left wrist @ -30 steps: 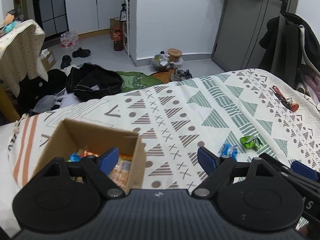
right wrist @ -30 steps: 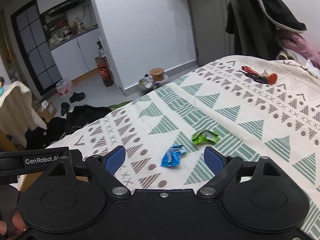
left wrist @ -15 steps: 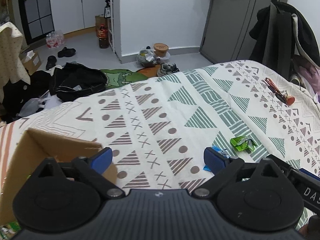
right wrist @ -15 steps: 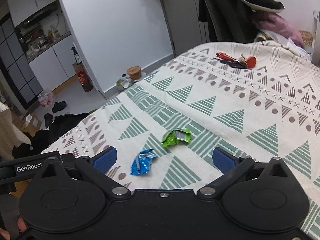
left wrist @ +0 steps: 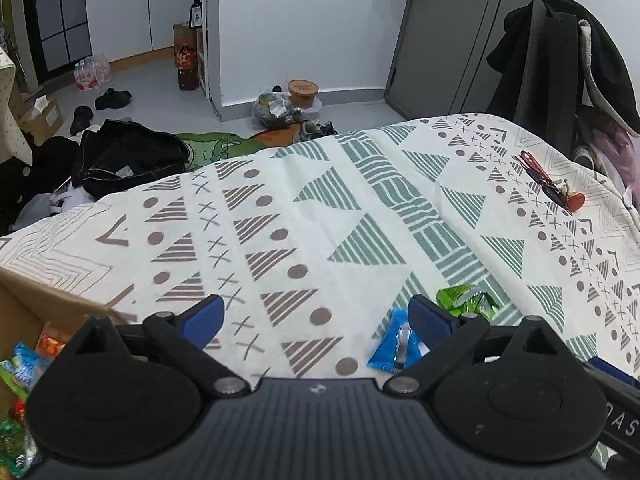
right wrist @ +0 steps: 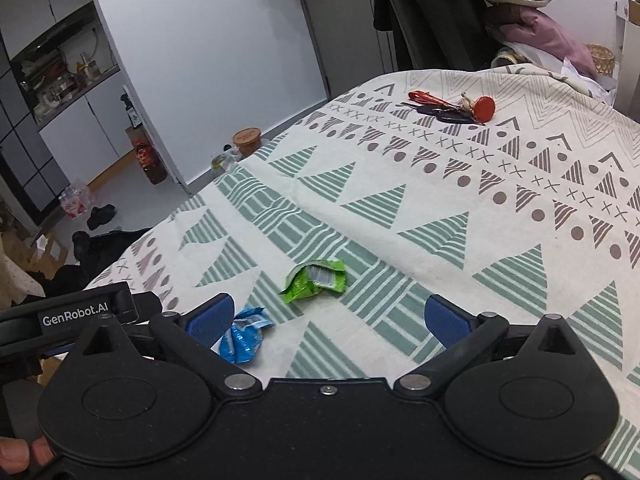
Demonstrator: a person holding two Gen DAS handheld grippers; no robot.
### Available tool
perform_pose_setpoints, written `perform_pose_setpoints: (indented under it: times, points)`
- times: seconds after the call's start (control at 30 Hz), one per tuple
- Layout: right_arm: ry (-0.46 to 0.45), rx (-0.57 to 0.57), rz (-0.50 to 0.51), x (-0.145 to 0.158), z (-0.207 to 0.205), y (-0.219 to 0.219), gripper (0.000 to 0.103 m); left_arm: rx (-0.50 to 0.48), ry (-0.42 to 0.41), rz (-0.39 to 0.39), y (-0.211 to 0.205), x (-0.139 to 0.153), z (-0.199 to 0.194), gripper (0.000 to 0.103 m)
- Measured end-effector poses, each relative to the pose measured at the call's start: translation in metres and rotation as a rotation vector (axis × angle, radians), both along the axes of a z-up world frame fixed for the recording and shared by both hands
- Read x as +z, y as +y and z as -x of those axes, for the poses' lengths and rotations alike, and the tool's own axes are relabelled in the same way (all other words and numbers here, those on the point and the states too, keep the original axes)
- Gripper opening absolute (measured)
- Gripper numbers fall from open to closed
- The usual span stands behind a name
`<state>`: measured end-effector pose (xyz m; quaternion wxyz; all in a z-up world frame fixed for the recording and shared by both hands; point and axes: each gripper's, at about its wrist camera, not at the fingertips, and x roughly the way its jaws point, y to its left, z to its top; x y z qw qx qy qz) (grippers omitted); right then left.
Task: Organize snacks
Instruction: 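Move both tools back over the blue and green packs, then grasp the blue pack with the left gripper while the right grasps the green pack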
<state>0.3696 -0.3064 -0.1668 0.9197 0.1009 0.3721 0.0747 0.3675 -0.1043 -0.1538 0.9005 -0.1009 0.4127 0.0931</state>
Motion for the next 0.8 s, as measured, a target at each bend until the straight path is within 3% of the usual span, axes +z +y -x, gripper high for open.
perform_pose_setpoints:
  times: [0.13, 0.37, 0.57, 0.7, 0.8]
  points:
    - [0.023, -0.014, -0.020, -0.007, -0.009, -0.009, 0.094, -0.025, 0.010, 0.048, -0.007, -0.010, -0.008, 0.095]
    - [0.038, -0.039, -0.028, -0.011, -0.017, -0.018, 0.093, -0.059, 0.048, 0.080, -0.025, -0.034, -0.017, 0.093]
    - [0.063, -0.051, -0.039, -0.020, -0.023, -0.021, 0.093, -0.079, 0.077, 0.112, -0.035, -0.058, -0.024, 0.081]
    - [0.035, -0.026, -0.058, -0.023, -0.029, -0.015, 0.093, -0.084, 0.055, 0.093, -0.038, -0.065, -0.027, 0.066]
    - [-0.003, 0.000, -0.058, -0.023, -0.034, -0.008, 0.093, -0.086, 0.044, 0.100, -0.034, -0.066, -0.030, 0.032]
